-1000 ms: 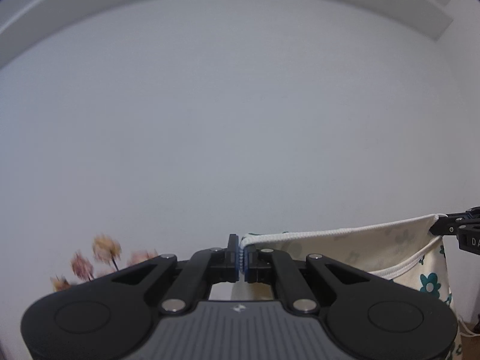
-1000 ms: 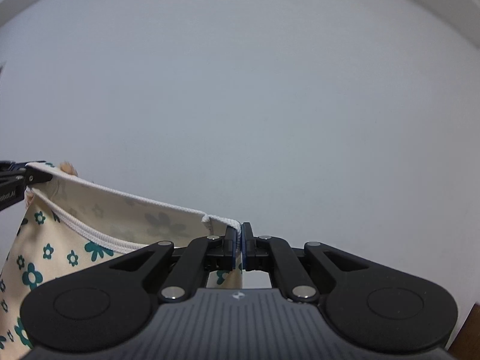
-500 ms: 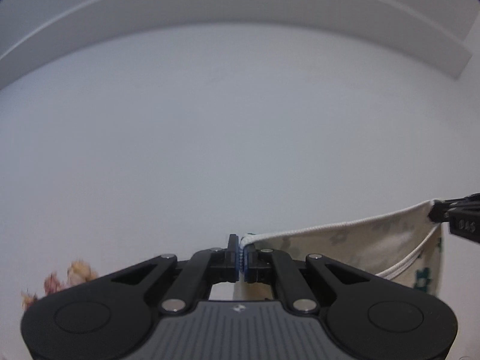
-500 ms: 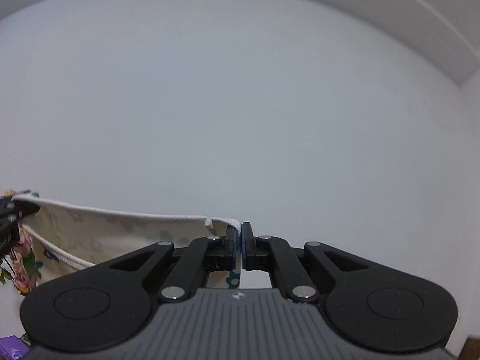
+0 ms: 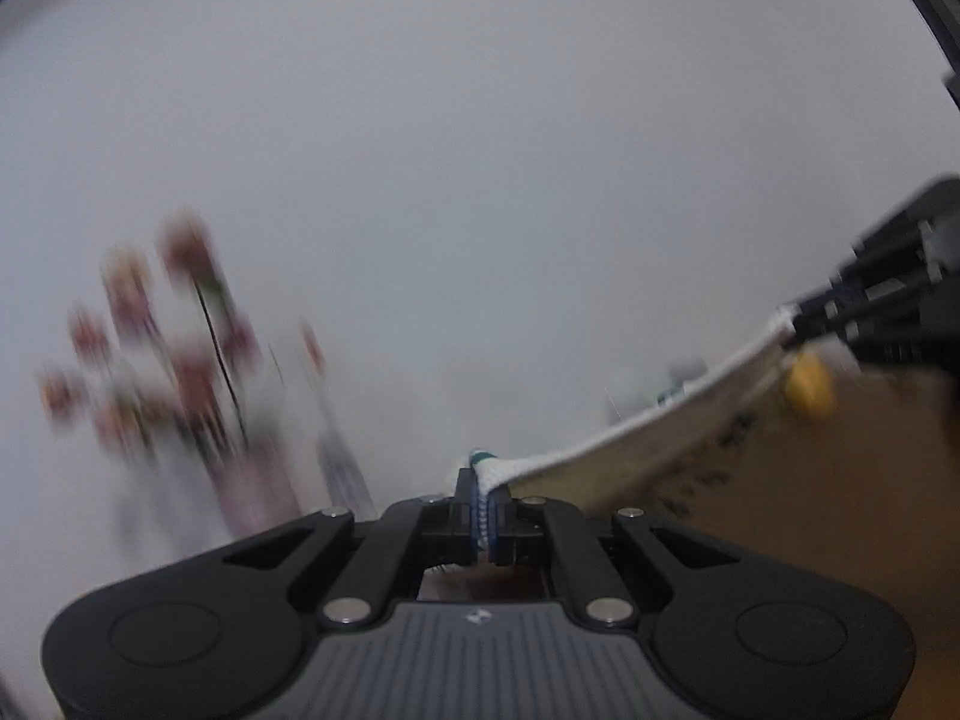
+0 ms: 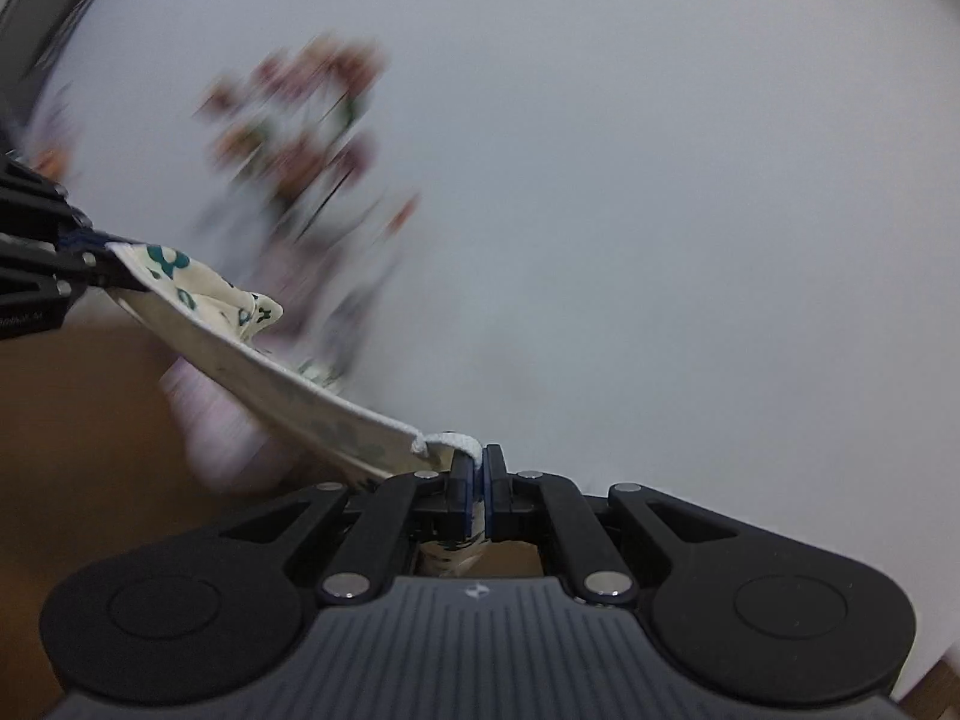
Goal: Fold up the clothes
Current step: 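Lay the shirt down flat and open both grippers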
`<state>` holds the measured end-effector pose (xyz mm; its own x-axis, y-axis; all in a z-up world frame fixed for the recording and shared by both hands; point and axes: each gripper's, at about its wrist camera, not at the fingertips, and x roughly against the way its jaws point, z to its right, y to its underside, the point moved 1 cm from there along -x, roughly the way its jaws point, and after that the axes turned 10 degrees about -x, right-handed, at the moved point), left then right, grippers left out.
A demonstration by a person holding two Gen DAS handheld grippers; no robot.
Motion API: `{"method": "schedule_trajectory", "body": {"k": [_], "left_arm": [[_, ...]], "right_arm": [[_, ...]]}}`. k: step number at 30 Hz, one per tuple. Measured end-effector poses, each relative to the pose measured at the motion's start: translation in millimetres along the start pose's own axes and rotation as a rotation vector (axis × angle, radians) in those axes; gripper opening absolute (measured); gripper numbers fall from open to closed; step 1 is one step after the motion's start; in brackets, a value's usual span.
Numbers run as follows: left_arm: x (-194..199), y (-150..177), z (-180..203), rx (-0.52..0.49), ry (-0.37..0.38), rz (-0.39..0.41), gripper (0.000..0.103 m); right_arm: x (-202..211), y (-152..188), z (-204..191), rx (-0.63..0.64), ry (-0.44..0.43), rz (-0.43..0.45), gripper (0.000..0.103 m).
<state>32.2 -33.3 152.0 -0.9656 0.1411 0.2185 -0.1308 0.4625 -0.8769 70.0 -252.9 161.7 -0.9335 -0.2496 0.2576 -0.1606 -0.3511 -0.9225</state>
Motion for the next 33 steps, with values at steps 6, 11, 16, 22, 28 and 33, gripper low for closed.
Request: {"method": "schedule_trajectory", "body": {"k": [6,11,16,22,28,33], "left_arm": [[9.8,97.5,39.9,0.008,0.118,-0.212,0.002],[27.6,101.4,55.3,-0.022,0.121,-0.234,0.003],[42.2,103.1,65.9,-0.074,0.182,-0.271,0.024],[57.5,76.3,20.9,0.051,0.347,-0.225,0.049],[-16.0,54.0,9.1,0.093,0.315,-0.311,0.055],[-81.3,69.5,15.6,0.106,0.296,-0.48,0.055]], "right_arm": [[59.5,121.7,-67.0,-0.06,-0.128,-0.264,0.002],[71.3,142.9,-64.1,-0.14,-0.146,-0.325,0.002],[58.4,136.0,-67.6,-0.146,-0.168,-0.384,0.007],[73.4,109.5,-19.4,-0.355,-0.281,-0.396,0.035],[15.9,95.6,5.4,-0.448,-0.173,-0.407,0.038],[-31.0,109.2,15.7,-0.496,-0.095,-0.462,0.043]]}}
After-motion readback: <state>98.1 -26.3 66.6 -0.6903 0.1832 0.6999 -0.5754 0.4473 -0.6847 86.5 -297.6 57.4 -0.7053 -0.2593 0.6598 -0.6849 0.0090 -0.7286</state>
